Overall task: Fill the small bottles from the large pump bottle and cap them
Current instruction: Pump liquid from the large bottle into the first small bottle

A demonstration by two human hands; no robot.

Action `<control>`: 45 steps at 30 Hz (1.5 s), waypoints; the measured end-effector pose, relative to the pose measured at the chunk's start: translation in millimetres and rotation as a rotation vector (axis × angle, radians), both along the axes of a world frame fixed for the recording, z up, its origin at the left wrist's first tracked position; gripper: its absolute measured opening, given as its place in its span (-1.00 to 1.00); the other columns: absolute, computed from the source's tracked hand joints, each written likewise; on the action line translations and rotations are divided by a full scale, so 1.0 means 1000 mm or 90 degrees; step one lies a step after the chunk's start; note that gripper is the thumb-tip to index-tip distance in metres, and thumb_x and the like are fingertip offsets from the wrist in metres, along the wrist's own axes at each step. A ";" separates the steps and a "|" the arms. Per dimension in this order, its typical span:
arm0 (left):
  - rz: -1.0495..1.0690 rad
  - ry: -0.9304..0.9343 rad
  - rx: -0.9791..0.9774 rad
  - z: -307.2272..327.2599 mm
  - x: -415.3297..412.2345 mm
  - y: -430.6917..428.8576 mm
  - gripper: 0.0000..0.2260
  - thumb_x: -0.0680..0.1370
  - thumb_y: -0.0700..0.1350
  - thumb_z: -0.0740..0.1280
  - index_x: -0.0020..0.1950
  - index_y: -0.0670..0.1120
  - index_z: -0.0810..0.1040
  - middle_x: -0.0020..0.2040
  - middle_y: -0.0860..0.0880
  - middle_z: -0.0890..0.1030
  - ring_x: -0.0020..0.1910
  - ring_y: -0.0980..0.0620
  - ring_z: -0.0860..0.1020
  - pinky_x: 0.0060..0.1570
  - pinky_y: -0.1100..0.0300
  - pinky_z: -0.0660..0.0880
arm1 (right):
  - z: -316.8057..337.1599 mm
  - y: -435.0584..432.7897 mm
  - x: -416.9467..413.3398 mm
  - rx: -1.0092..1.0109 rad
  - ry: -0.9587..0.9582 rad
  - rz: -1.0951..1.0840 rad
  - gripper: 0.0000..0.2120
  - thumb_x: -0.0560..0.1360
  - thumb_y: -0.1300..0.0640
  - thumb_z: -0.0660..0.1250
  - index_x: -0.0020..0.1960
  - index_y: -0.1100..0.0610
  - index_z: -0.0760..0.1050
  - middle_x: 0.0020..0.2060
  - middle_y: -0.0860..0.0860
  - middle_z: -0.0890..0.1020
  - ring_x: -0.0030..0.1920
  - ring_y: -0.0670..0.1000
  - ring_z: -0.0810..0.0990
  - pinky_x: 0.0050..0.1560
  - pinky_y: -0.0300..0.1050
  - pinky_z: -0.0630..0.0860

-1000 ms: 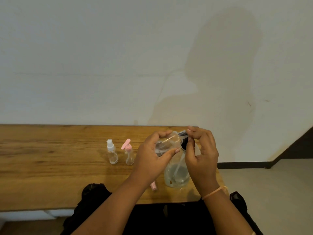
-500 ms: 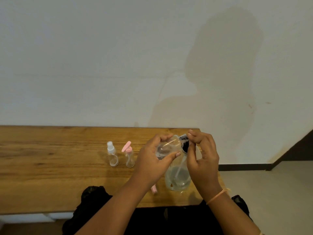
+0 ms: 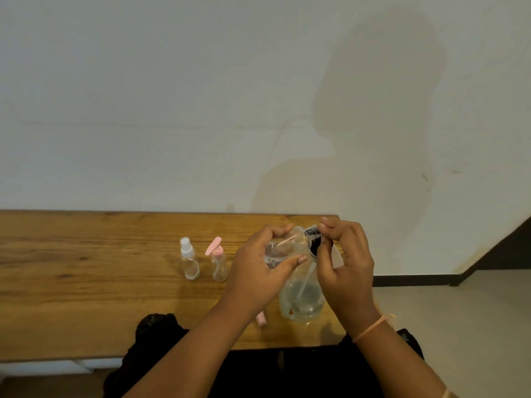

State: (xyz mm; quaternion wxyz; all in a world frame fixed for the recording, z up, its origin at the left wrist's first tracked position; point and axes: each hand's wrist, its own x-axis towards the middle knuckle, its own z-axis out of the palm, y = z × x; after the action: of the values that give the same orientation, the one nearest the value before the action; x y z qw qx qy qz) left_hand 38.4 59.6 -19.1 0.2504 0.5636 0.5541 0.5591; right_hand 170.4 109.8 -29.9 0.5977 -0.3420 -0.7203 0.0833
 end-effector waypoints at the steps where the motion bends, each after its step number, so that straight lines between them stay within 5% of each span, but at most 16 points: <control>1: -0.003 -0.001 -0.006 0.000 0.000 0.000 -0.66 0.35 -0.08 0.53 -0.07 0.25 0.46 0.06 0.31 0.56 0.10 0.39 0.50 0.00 0.55 0.38 | -0.001 0.001 0.001 0.005 -0.017 0.001 -0.82 0.47 0.29 0.19 -0.07 0.33 0.54 -0.07 0.00 0.50 0.05 -0.18 0.48 0.10 -0.41 0.42; 13: 0.006 0.004 0.046 -0.001 0.000 0.000 -0.64 0.36 -0.12 0.53 -0.03 0.24 0.46 0.08 0.27 0.57 0.13 0.36 0.49 0.03 0.56 0.35 | 0.007 -0.004 0.000 -0.004 -0.004 0.007 -0.80 0.47 0.26 0.18 -0.02 0.27 0.55 -0.06 -0.05 0.50 0.08 -0.29 0.46 0.08 -0.44 0.41; 20: 0.003 0.029 0.000 -0.003 -0.001 0.002 -0.67 0.36 -0.07 0.52 -0.11 0.25 0.43 0.06 0.36 0.53 0.10 0.46 0.46 -0.01 0.60 0.34 | -0.005 0.001 0.004 0.005 -0.040 -0.014 -0.83 0.42 0.43 0.27 -0.03 0.30 0.54 -0.03 -0.02 0.49 0.10 -0.28 0.45 0.12 -0.39 0.43; 45: -0.001 0.010 0.059 -0.004 0.002 0.000 -0.66 0.36 -0.06 0.52 -0.03 0.23 0.45 0.09 0.28 0.56 0.13 0.36 0.50 0.04 0.53 0.37 | 0.004 -0.008 0.001 0.005 0.017 -0.001 -0.81 0.48 0.26 0.18 -0.03 0.28 0.55 -0.05 -0.02 0.52 0.12 -0.28 0.47 0.12 -0.40 0.42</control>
State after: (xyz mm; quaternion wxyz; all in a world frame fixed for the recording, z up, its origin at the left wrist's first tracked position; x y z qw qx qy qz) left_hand 40.4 59.4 -22.9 0.2201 0.5794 0.5291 0.5796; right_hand 171.7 102.2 -26.2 0.6090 -0.3388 -0.7122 0.0845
